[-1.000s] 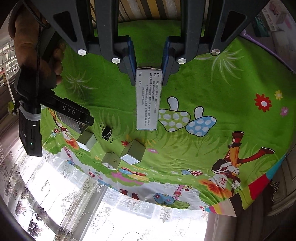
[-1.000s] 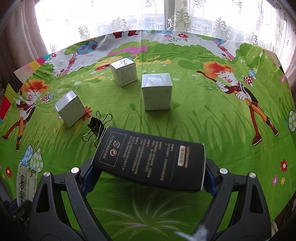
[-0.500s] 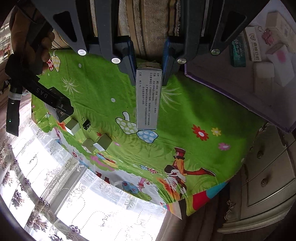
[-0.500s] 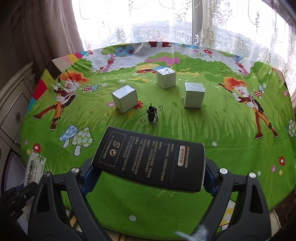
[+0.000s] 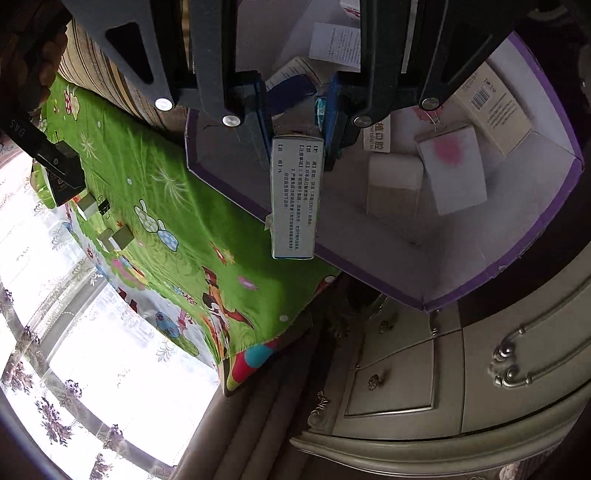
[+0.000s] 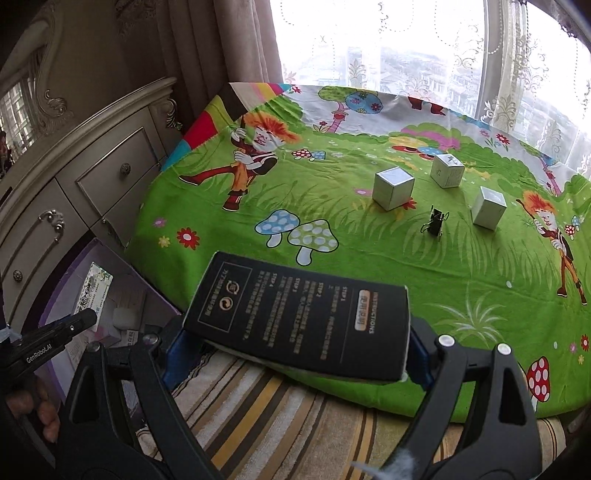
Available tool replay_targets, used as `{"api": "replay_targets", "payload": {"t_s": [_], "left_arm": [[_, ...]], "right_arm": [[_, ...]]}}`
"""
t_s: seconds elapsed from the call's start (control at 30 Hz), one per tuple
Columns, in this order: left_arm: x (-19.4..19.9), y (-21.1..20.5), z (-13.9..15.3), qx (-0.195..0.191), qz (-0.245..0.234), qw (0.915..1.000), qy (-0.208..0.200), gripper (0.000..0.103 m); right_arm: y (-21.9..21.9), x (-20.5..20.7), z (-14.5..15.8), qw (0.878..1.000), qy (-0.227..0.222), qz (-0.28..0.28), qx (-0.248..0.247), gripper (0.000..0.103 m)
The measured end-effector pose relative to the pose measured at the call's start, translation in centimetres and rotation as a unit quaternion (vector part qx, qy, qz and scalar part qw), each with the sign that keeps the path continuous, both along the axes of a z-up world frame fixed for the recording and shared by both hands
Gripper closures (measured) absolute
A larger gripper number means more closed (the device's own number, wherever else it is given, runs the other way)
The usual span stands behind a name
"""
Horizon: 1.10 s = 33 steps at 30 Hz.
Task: Organize rigid objects
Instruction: 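Lift both boxes and carry them toward the purple box, then lower both boxes into the purple box and open both tools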
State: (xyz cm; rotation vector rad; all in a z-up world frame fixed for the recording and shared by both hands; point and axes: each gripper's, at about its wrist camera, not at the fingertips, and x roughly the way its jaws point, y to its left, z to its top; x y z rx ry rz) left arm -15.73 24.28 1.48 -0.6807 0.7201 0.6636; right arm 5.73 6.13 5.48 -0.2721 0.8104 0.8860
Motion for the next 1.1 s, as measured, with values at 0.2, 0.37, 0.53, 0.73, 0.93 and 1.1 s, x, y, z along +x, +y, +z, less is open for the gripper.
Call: {"api": "replay_targets", "payload": {"t_s": [0.2,0.37,0.53,0.73,0.93,1.1], "left_arm": [[-3.3,2.1,-0.7,-0.003,0.042,0.9991,0.007,0.078],[-4.4,2.8,-1.1,0.0,0.058,0.9983,0.007,0.077],[-5.0,3.0,-1.5,0.005,0.071,0.9975,0.006,0.076],[-5.2,3.3,-1.9,-0.002,0.085,0.9963,0.007,0.042],[-5.0,3.1,-1.6,-0.001,0.081,0.9967,-0.003,0.04],[-4.6,2.8,-1.3,0.0,0.072,0.9974,-0.008,0.04]], "right_arm": [[3.4,-5.9,0.2,0.995,0.011,0.095,-0.003,0.011],[5.8,-11.1,-0.1,0.982,0.013,0.188,-0.012,0.011],[7.4,-15.4,-1.4,0.959,0.019,0.281,-0.029,0.011],[7.6,-16.0,-2.2,0.953,0.02,0.298,-0.041,0.009],[7.3,-14.3,-2.2,0.962,0.035,0.267,-0.035,0.008],[6.8,-13.4,-1.9,0.966,0.034,0.253,-0.03,0.008]]}}
